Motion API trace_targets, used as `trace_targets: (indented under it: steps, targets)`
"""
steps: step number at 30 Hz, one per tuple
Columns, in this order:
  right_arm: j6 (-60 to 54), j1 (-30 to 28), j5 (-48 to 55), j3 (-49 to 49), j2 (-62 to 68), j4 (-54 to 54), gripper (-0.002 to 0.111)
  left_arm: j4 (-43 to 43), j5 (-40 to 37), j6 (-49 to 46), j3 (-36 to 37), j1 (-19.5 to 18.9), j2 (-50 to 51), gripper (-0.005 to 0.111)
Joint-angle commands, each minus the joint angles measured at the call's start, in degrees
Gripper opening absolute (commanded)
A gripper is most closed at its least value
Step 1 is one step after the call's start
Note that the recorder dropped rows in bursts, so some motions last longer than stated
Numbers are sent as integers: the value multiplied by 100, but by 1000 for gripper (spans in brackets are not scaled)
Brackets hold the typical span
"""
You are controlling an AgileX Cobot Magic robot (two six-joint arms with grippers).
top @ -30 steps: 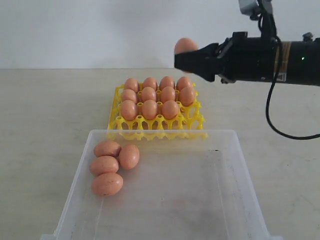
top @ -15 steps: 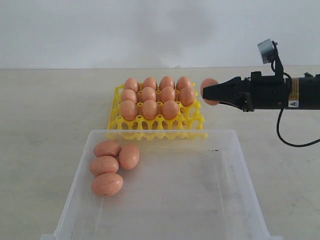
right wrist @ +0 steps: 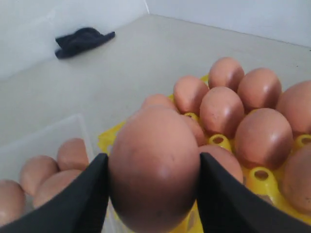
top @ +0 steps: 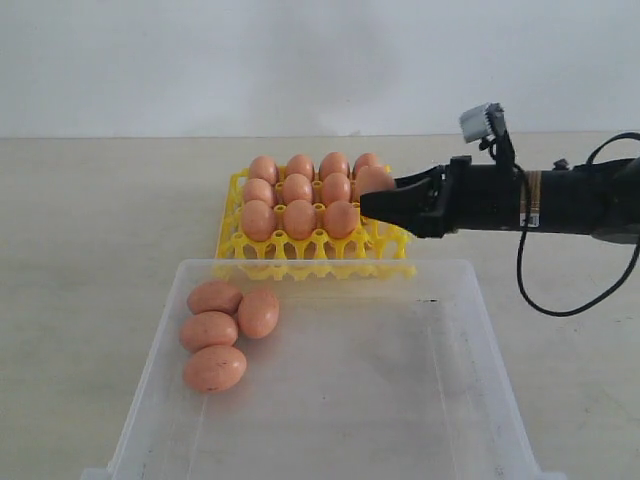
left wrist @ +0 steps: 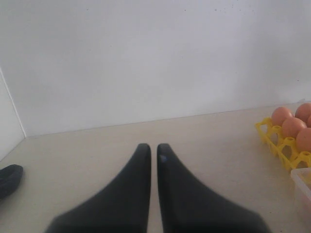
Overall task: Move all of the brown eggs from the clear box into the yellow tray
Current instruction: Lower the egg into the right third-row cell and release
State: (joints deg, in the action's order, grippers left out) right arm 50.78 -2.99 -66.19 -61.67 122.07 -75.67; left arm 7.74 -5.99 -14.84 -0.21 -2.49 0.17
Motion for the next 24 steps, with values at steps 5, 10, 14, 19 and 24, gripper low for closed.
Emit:
trace_targets:
  steps: [5, 10, 14, 19, 24]
  targets:
    - [-1396, 473, 1246, -32, -9, 836, 0, 16, 12, -16, 21, 37, -17, 4]
    - [-1431, 473, 1254, -32, -9, 1262, 0, 16, 12, -16, 21, 37, -17, 4]
    - [-1431, 473, 1391, -32, -9, 1275, 0, 16, 0, -16, 21, 37, -17, 4]
    - [-1384, 473, 2018, -32, -9, 1279, 0, 16, 0, -16, 21, 37, -17, 4]
    - [-1304, 473, 2025, -32, -9, 1288, 0, 16, 0, -16, 21, 37, -17, 4]
